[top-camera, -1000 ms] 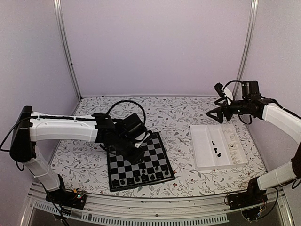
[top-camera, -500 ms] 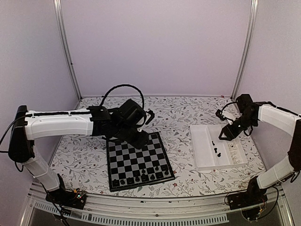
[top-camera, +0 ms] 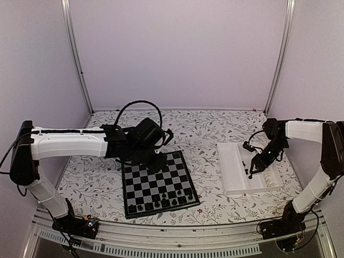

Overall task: Set up the chess pieces on the board
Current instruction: Pick up the chess piece from the storage box.

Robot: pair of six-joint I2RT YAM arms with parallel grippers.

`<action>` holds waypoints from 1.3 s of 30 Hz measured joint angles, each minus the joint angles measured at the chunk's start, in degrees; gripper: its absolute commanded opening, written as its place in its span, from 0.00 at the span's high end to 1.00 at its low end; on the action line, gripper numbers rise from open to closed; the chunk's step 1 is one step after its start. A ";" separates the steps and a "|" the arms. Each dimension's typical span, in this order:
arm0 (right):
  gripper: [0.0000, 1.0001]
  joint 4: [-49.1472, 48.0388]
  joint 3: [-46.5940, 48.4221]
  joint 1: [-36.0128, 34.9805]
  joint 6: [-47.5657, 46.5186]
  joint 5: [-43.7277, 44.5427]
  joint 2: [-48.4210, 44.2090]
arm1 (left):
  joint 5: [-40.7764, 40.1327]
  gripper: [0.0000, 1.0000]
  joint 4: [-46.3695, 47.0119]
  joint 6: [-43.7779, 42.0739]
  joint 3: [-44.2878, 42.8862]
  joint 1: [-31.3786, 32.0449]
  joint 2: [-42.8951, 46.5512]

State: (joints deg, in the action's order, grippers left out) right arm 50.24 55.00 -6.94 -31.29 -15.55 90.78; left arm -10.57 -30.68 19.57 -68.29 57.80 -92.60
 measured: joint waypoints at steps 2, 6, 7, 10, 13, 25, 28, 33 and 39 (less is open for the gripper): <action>0.49 0.26 0.00 -0.35 -0.11 -0.04 0.11 | -0.20 0.64 0.00 0.00 0.00 -0.07 0.00; 0.50 0.70 0.00 -1.36 -0.31 -0.02 1.14 | -0.39 0.64 0.00 0.02 0.00 -0.11 0.00; 0.50 0.79 0.00 -1.55 -0.35 -0.02 1.62 | -0.39 0.64 0.02 0.11 0.00 -0.13 0.00; 0.50 0.81 -0.07 -2.05 -0.44 0.02 3.23 | -0.42 0.64 0.00 0.22 0.00 -0.13 0.00; 0.50 0.74 -0.11 -2.08 -0.39 0.15 4.04 | -0.39 0.64 0.07 0.42 0.09 -0.13 0.00; 0.50 0.15 1.60 -3.04 0.85 0.48 7.10 | -0.22 0.64 0.81 0.61 0.48 -0.17 -0.46; 0.50 0.02 1.73 -3.26 0.94 1.16 7.26 | 0.00 0.64 1.05 0.61 0.48 -0.17 -1.07; 0.51 -0.42 1.49 -3.54 0.94 3.80 6.86 | 0.50 0.64 1.20 0.59 0.48 -0.17 -1.53; 0.53 -1.57 -0.33 -3.65 0.85 7.89 5.03 | 0.90 0.64 1.27 0.57 0.48 -0.20 -1.95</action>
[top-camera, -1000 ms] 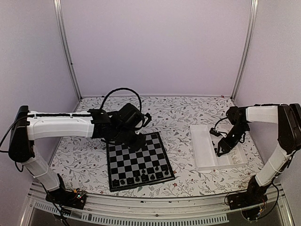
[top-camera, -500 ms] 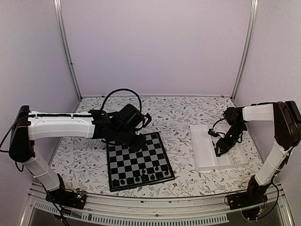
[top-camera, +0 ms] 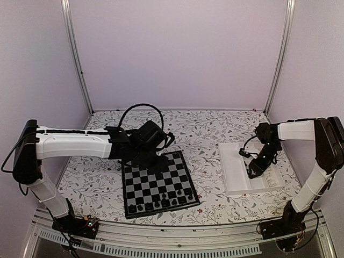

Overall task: Set up the chess pieces on the board
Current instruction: Pick up the chess piece from the storage box.

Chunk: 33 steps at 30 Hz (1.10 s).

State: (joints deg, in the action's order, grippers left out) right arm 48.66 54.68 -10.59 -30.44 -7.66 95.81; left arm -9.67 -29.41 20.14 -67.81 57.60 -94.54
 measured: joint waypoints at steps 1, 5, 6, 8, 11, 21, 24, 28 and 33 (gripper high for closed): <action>0.54 -0.02 -0.17 0.00 0.00 0.48 -0.17 | 0.04 0.64 0.00 -0.02 0.00 0.00 -0.04; 0.57 -0.04 -0.66 0.00 -0.13 2.12 -0.59 | 0.11 0.64 0.02 -0.02 0.00 -0.02 -0.04; 0.59 -0.07 -0.70 0.00 -0.13 2.47 -0.61 | 0.17 0.64 0.02 -0.02 0.00 -0.02 -0.04; 0.62 -0.04 -0.74 0.00 -0.24 2.89 -0.63 | 0.22 0.64 0.02 -0.02 0.00 -0.02 -0.04; 0.65 -0.04 -0.76 0.00 -0.35 3.08 -0.66 | 0.26 0.64 0.02 -0.02 0.00 -0.02 -0.07; 0.74 0.15 -0.76 0.02 -0.52 2.86 -0.68 | 1.11 0.64 0.07 -0.46 0.00 -0.02 -1.79; 0.74 0.52 -0.76 0.02 -0.90 2.60 -1.16 | 1.27 0.64 0.07 -0.63 0.00 -0.02 -1.92; 0.74 0.92 -0.76 0.02 -2.03 2.36 -4.13 | 1.36 0.64 0.24 -0.66 -0.02 -0.04 -1.92; 0.74 0.94 -0.72 0.02 -3.98 0.76 -9.01 | 1.75 0.64 0.83 -0.72 -0.11 -0.17 -2.01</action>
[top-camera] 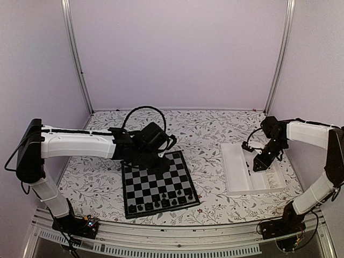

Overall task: Set up the chess pieces on the board
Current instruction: Pick up the chess piece from the storage box, then place the chess piece on the chessboard.

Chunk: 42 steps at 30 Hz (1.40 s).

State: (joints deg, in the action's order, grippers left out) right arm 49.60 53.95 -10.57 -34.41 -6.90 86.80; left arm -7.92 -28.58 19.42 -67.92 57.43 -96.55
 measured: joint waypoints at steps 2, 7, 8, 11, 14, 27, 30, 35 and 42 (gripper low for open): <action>0.74 -0.07 0.00 -0.04 -0.66 -0.66 -0.96 | 0.02 0.64 0.09 -0.13 -0.20 -0.02 -0.17; 0.74 -1.53 0.00 -1.68 -2.62 -1.33 -3.26 | 0.02 0.64 0.46 -0.35 -0.31 -0.15 -0.26; 0.74 -1.99 0.00 -2.27 -2.91 -1.31 -3.98 | 0.02 0.64 0.46 -0.35 -0.31 -0.20 -0.26; 0.73 -5.40 0.00 -5.73 -4.26 -1.03 -7.23 | 0.31 0.64 0.83 -0.33 -0.31 -0.63 -0.26; 0.74 -10.51 0.00 -10.23 -5.90 -0.61 -10.14 | 1.86 0.63 2.05 -0.31 -0.28 -1.84 -0.26; 0.74 -41.16 -6.08 -34.49 -12.63 5.64 -9.01 | 9.90 0.60 7.85 0.33 -0.02 -6.78 -0.20; 0.74 -45.66 -6.97 -37.77 -13.99 5.90 -8.39 | 15.08 0.59 13.29 0.39 1.44 -7.41 -0.09; 0.74 -49.27 -6.97 -40.83 -14.78 3.34 -8.35 | 24.92 0.57 27.82 3.30 7.67 -8.35 0.26; 0.74 -46.88 -5.09 -41.29 -13.29 -1.77 -8.35 | 36.48 0.56 52.26 10.12 16.46 -8.72 0.26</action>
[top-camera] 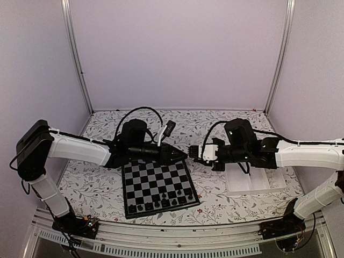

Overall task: Set up the chess pieces on the board
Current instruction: Place the chess piece on the chessboard.

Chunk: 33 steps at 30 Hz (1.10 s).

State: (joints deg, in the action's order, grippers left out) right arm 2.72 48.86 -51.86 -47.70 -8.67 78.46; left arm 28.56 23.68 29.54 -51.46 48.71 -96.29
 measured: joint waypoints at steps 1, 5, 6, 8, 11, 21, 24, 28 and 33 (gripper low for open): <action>0.74 0.31 0.42 0.00 0.24 -0.42 0.00 | 0.85 0.56 1.75 0.59 0.09 0.00 -0.02; 0.74 1.40 2.32 0.00 1.16 -2.19 0.00 | 4.48 0.56 9.09 2.89 0.09 -0.02 -0.20; 0.74 1.62 2.71 0.00 1.44 -2.58 0.00 | 5.22 0.56 10.38 3.41 0.09 -0.02 -0.39; 0.74 2.16 3.39 0.00 1.84 -3.21 0.04 | 6.21 0.57 12.02 4.24 0.09 -0.02 -0.87; 0.74 2.86 4.00 0.00 2.23 -4.04 0.09 | 7.28 0.58 13.66 5.35 0.09 -0.02 -1.81; 0.74 3.76 4.44 0.00 3.10 -5.20 0.39 | 9.79 0.67 16.59 8.74 -0.63 -0.02 -5.55; 0.74 3.91 4.48 0.00 3.17 -5.22 0.39 | 10.51 0.71 17.25 9.70 -1.03 -0.02 -6.54; 0.73 4.22 4.59 0.00 3.19 -5.25 0.39 | 11.39 0.77 18.27 10.67 -1.70 -0.02 -7.52; 0.69 5.05 4.66 0.02 3.32 -5.07 0.39 | 13.31 0.88 20.44 12.59 -2.29 0.00 -9.14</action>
State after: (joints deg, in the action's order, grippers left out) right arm 7.77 53.52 -51.83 -44.38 -13.74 78.85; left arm 41.87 44.12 42.13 -53.76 48.71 -105.43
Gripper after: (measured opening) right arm 0.268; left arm 0.171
